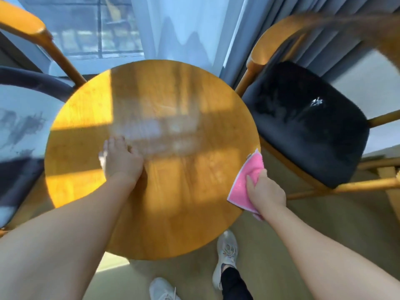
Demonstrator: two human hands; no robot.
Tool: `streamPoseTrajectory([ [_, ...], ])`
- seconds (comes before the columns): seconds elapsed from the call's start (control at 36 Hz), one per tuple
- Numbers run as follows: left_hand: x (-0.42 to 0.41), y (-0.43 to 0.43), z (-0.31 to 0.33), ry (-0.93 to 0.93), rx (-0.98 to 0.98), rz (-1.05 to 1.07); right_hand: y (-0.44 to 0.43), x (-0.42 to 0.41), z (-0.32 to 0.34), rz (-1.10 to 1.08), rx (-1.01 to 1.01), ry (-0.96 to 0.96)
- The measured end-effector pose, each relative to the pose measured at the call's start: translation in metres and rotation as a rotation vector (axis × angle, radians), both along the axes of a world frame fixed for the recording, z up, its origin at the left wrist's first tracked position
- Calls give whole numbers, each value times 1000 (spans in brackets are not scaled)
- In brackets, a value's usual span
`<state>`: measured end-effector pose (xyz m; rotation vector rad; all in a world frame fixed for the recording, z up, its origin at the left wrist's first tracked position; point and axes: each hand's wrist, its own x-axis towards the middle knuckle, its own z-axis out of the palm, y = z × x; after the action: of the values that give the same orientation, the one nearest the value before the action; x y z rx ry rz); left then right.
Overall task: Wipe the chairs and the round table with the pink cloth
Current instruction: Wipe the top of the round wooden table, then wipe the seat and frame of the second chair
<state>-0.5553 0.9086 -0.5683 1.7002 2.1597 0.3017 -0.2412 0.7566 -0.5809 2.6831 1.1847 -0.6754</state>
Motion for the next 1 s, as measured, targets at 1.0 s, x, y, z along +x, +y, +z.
streamPoseTrajectory([
  [1.0, 114, -155, 382, -843, -375, -685, -96, -3, 404, 786, 549, 396],
])
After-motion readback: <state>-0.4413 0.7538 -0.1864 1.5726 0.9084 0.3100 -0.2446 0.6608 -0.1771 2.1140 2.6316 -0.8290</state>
